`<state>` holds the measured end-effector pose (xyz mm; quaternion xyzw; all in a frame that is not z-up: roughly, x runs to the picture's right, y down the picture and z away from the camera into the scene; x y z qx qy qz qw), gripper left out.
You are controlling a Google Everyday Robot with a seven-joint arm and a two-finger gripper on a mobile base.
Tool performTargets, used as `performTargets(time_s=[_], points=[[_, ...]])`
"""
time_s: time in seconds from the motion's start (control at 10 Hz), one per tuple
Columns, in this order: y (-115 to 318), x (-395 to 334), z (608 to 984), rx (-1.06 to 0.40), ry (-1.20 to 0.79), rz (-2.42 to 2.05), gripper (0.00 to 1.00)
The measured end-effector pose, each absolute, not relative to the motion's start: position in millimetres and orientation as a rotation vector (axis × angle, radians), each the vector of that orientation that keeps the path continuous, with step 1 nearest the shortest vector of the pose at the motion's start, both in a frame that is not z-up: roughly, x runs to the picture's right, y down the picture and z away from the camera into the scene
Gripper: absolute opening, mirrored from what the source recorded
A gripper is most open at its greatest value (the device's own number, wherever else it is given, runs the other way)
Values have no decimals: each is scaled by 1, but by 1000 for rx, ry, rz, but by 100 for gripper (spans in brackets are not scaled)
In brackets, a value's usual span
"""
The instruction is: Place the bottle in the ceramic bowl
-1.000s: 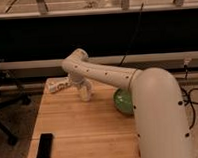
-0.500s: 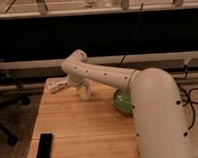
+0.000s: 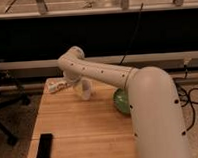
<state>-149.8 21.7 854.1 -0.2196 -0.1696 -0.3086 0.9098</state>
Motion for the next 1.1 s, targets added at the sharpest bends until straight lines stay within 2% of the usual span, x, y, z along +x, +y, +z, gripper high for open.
performTargets(time_s=[0.3,0.6,1.1], points=[[20,-184,854,-453,-385,-663,80],[20,-203,870,-465,-390,-685,80],[13,-215,933,-492,-324,-678,80]])
